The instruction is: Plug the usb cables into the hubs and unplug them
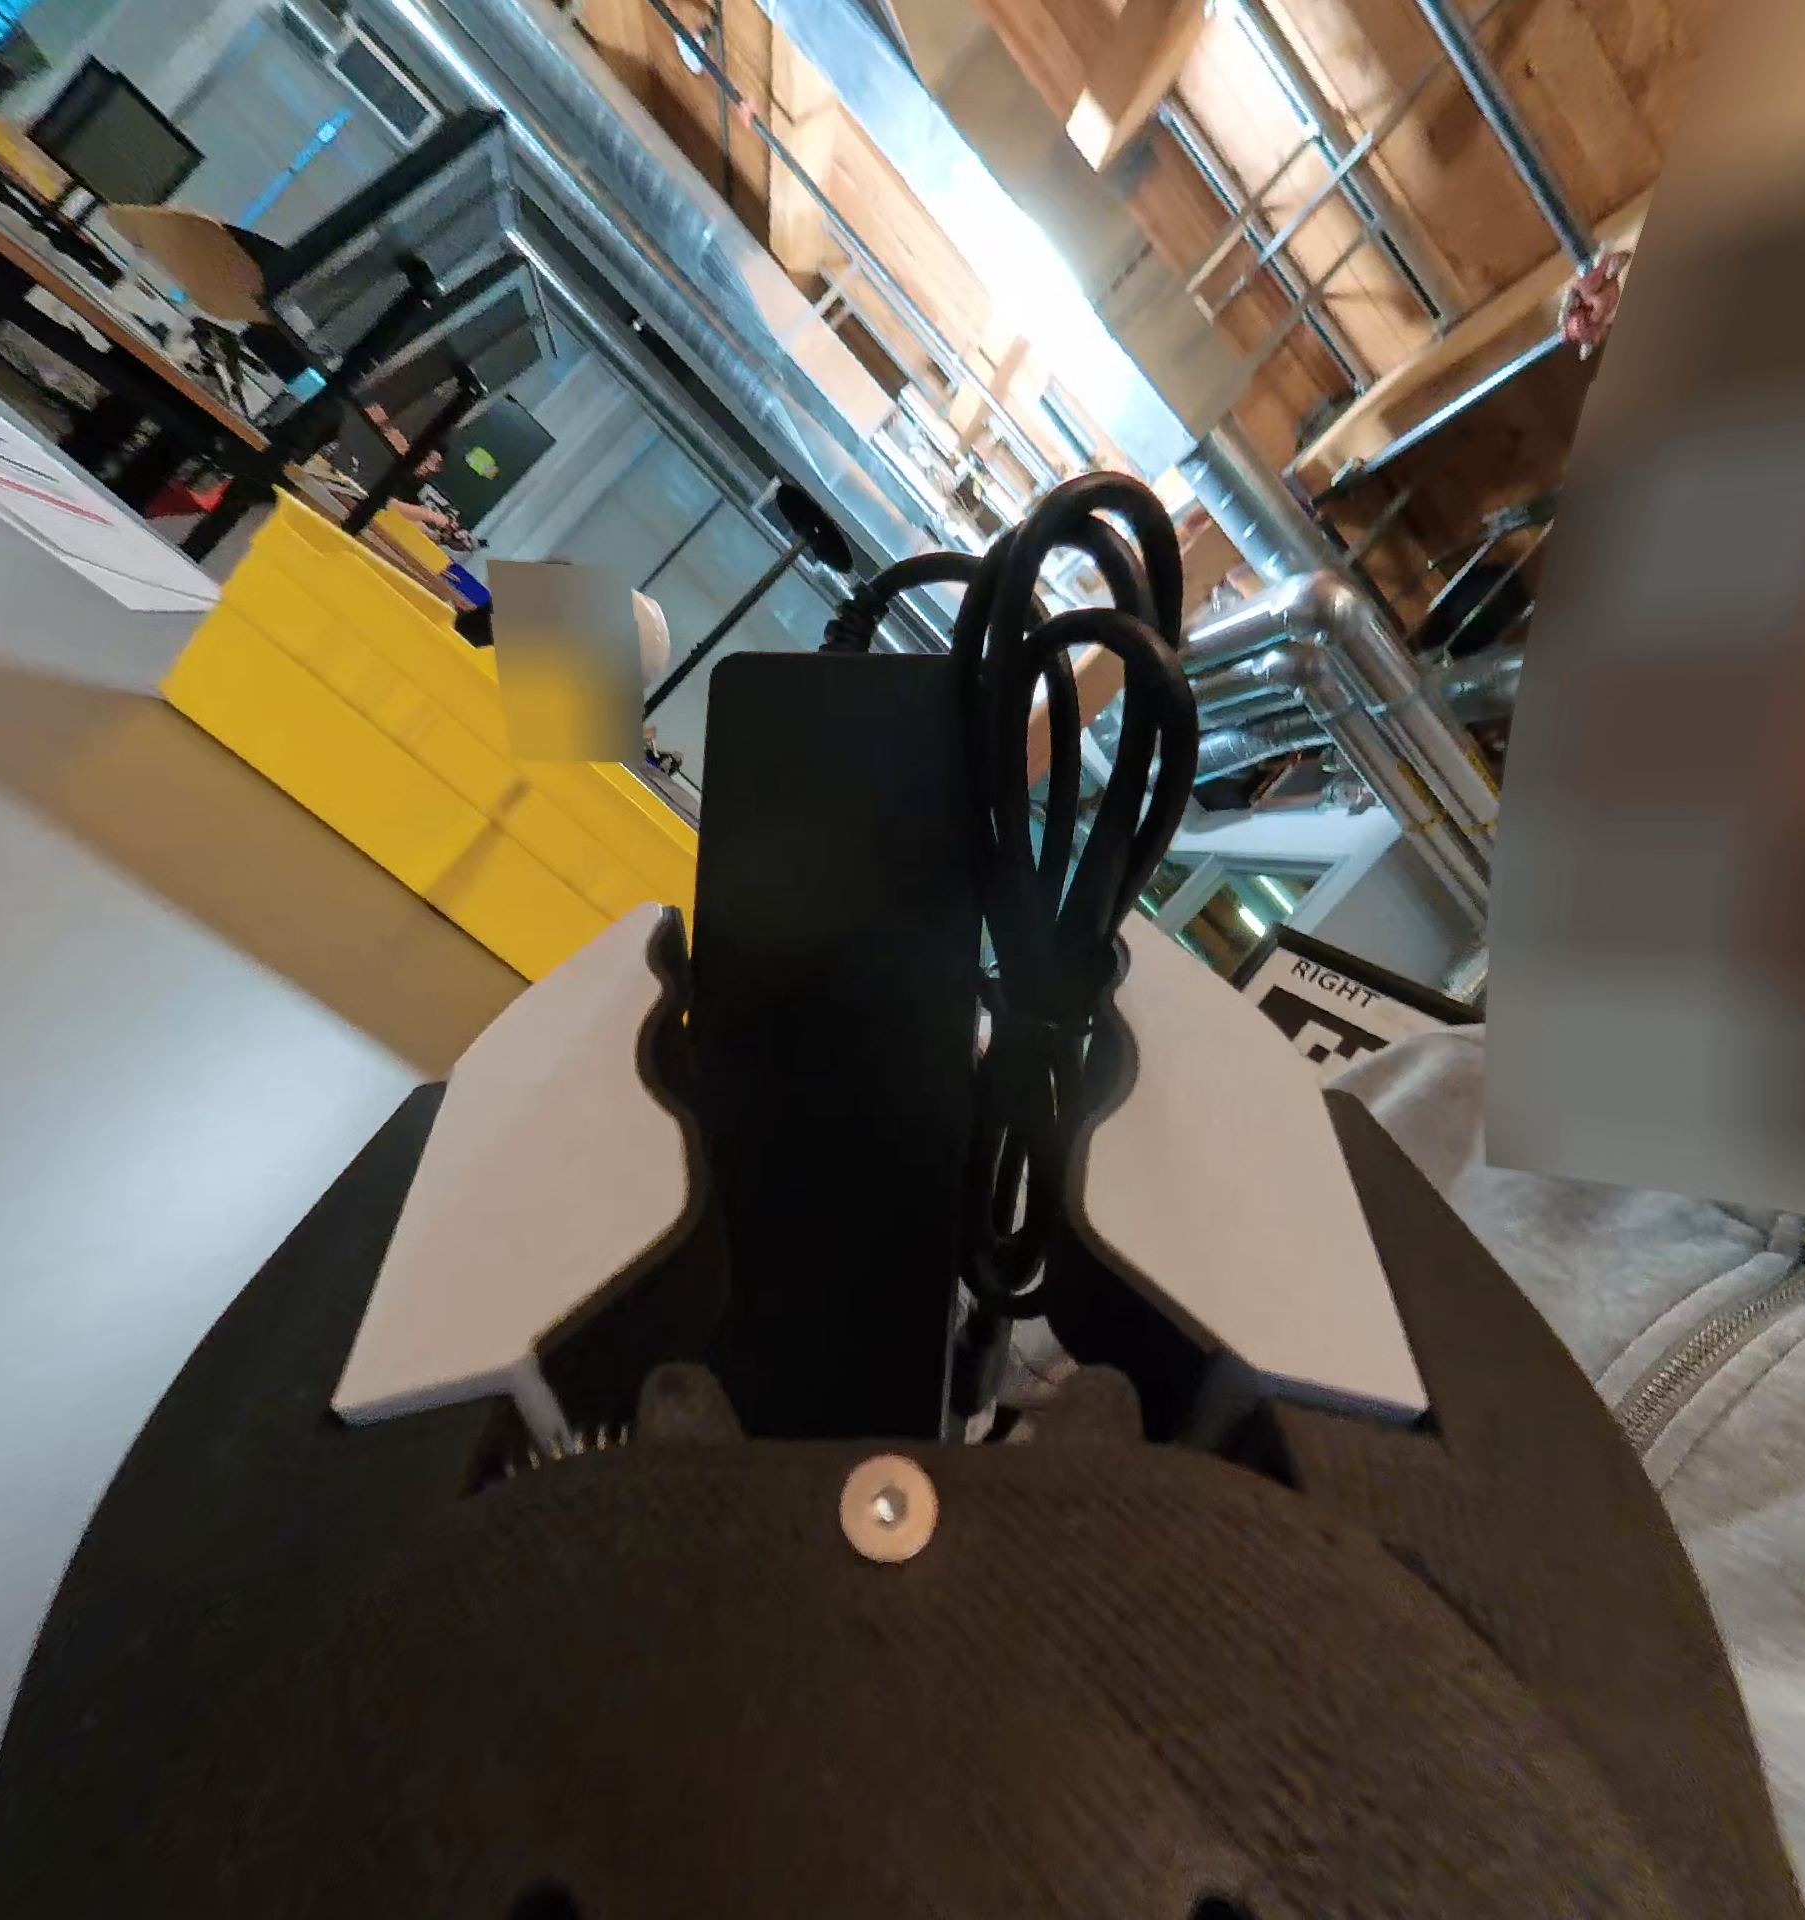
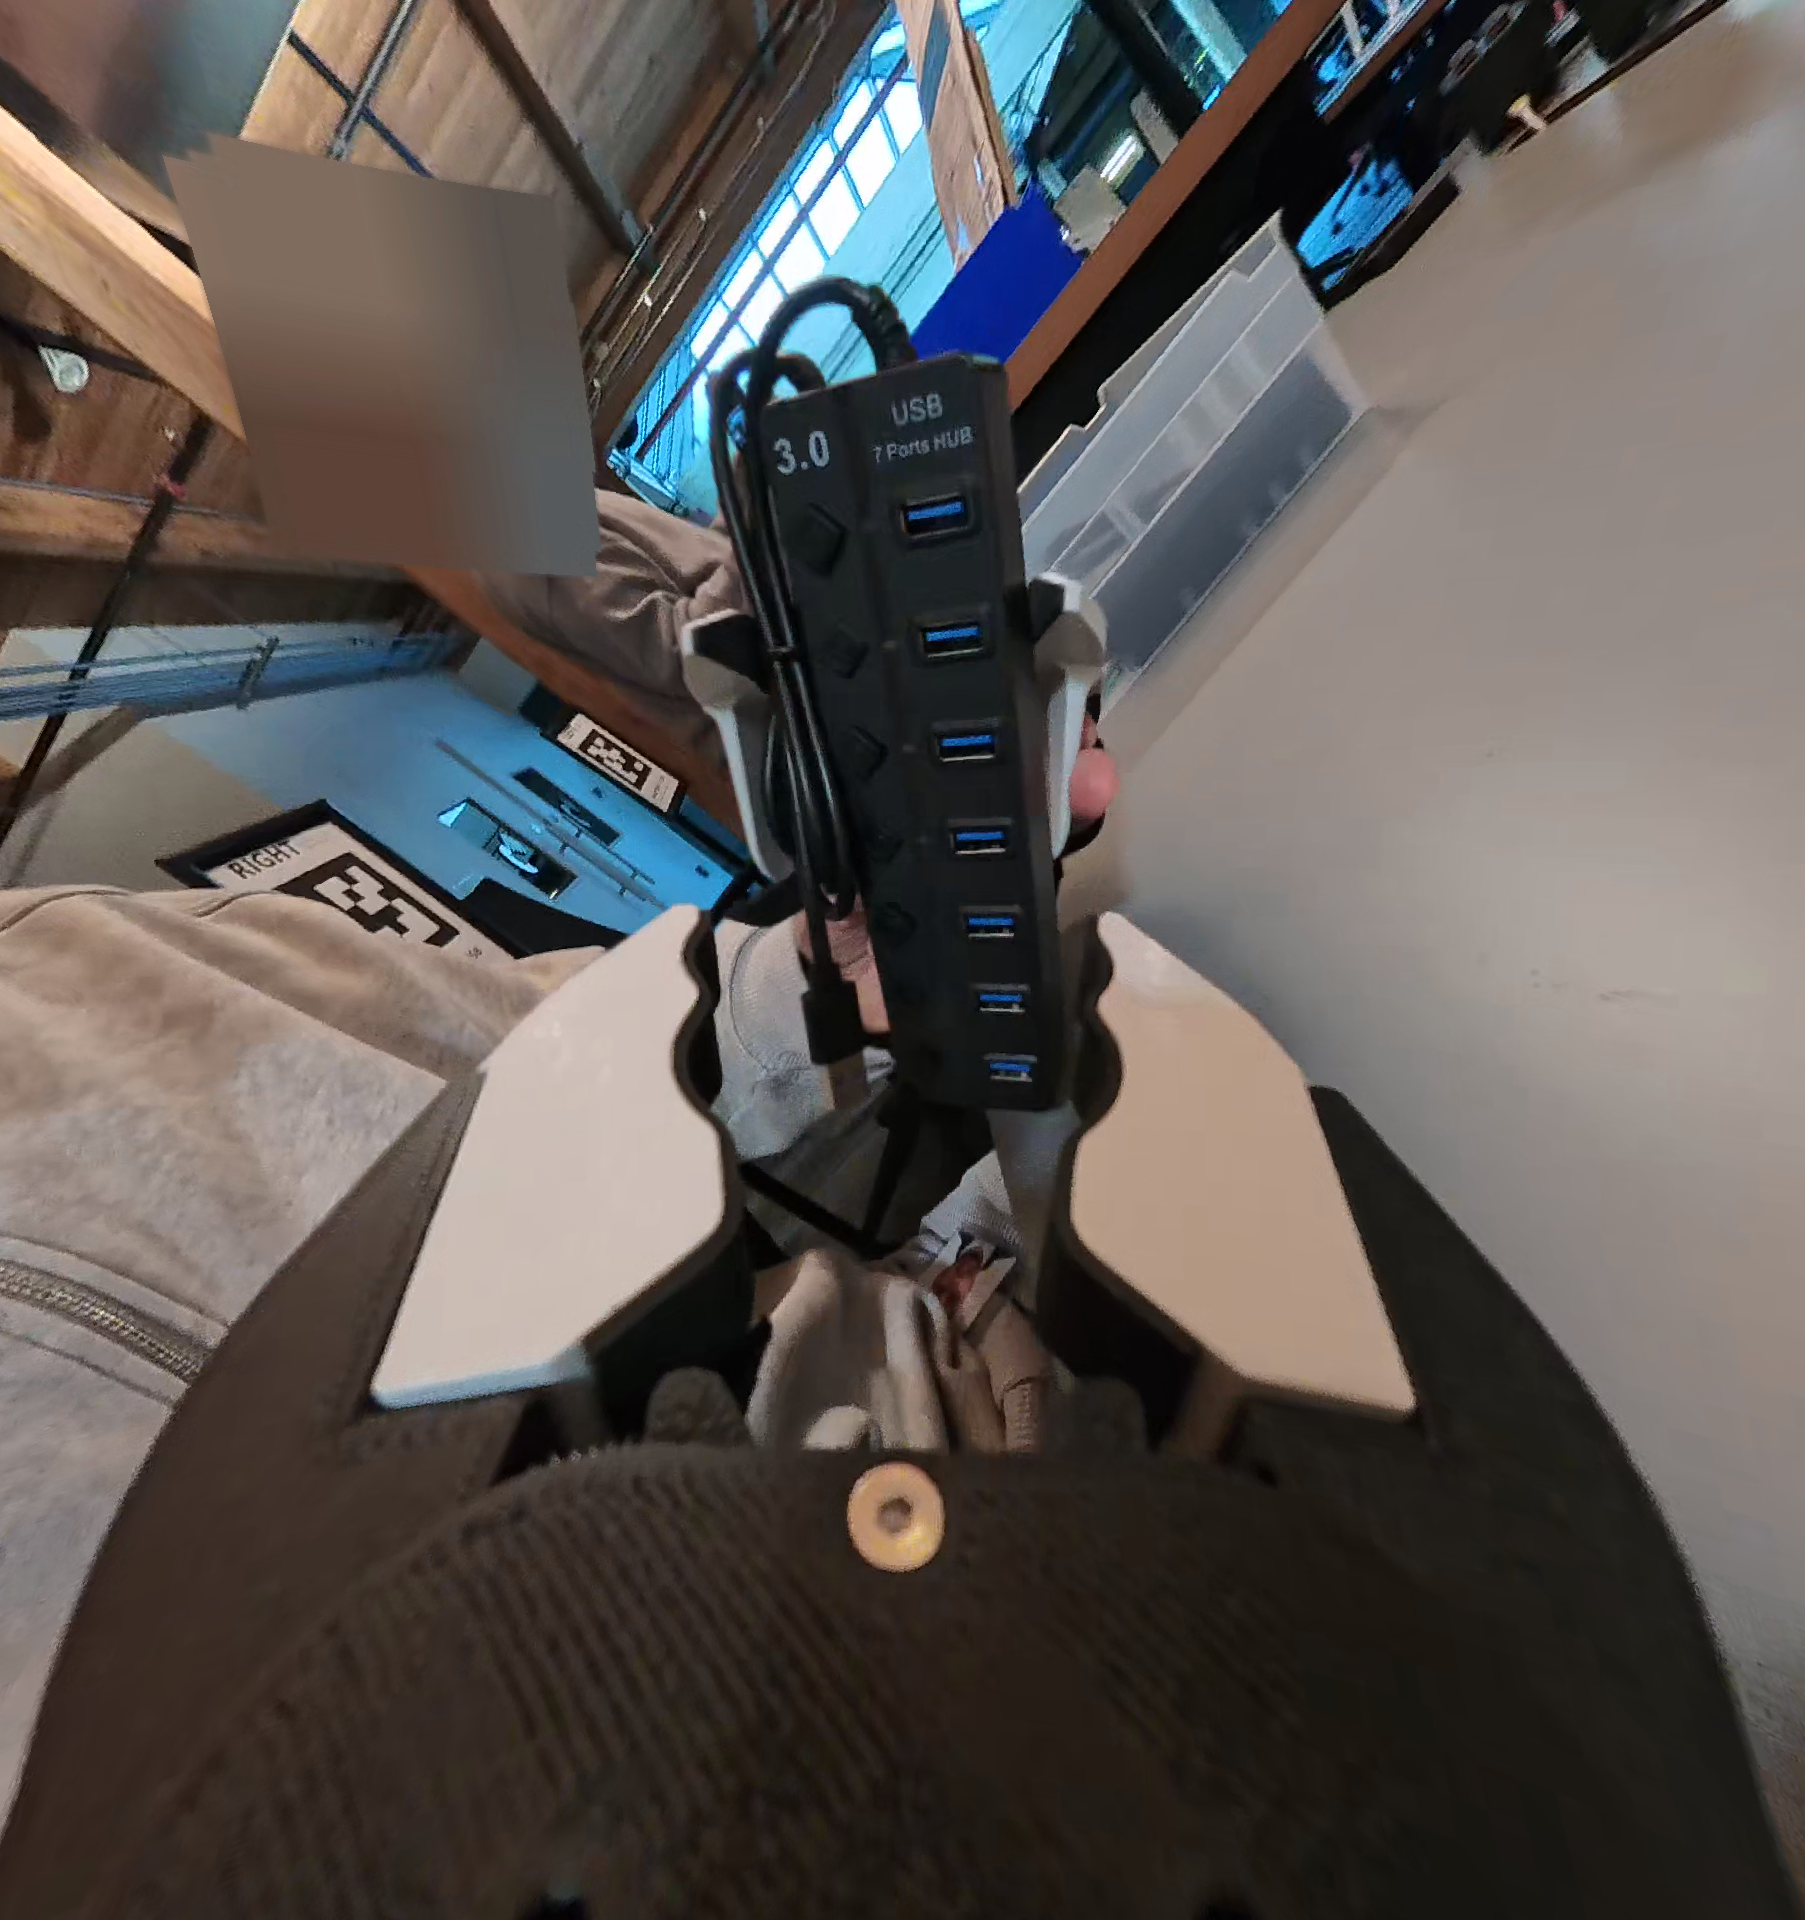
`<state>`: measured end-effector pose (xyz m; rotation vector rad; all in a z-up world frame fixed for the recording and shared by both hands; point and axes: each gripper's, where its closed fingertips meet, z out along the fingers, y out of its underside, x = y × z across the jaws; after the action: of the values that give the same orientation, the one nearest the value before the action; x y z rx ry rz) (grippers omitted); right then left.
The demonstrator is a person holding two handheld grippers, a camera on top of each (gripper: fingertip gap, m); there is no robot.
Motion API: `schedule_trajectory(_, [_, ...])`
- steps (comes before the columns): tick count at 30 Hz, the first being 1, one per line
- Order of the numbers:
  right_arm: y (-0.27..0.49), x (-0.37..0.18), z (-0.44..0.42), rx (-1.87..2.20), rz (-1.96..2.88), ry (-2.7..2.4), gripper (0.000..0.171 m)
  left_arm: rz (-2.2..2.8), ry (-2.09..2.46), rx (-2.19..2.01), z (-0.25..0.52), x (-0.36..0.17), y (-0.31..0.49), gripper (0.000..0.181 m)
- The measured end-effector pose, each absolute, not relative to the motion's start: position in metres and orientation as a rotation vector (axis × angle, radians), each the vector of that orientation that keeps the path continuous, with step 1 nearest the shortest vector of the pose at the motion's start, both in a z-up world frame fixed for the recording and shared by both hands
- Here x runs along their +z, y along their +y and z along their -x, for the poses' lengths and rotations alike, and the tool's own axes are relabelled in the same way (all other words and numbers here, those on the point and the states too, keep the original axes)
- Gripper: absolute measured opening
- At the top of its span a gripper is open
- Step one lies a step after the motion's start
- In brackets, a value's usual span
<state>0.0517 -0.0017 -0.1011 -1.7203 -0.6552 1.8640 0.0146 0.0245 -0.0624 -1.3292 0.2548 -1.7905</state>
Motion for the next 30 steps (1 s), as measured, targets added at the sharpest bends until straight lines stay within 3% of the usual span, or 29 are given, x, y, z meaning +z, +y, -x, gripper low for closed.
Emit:
schedule_trajectory(14, [-0.021, -0.132, -0.021, 1.535, 1.836, -0.931, 0.068, 1.22, 0.012, -1.897, -0.014, -0.054, 0.03, 0.075])
schedule_trajectory(20, [-0.031, -0.137, -0.011, 1.387, 1.811, -1.032, 0.077, 1.185, -0.11, -1.878, -0.012, -0.05, 0.035, 0.079])
schedule_trajectory(23, [-0.035, -0.138, -0.011, 1.34, 1.816, -1.08, 0.06, 1.205, -0.094, -1.871, -0.021, -0.052, 0.031, 0.075])
schedule_trajectory(30, [-0.022, -0.116, -0.028, 1.595, 1.795, -0.866, 0.056, 1.204, -0.063, -1.905, -0.007, -0.056, 0.035, 0.077])
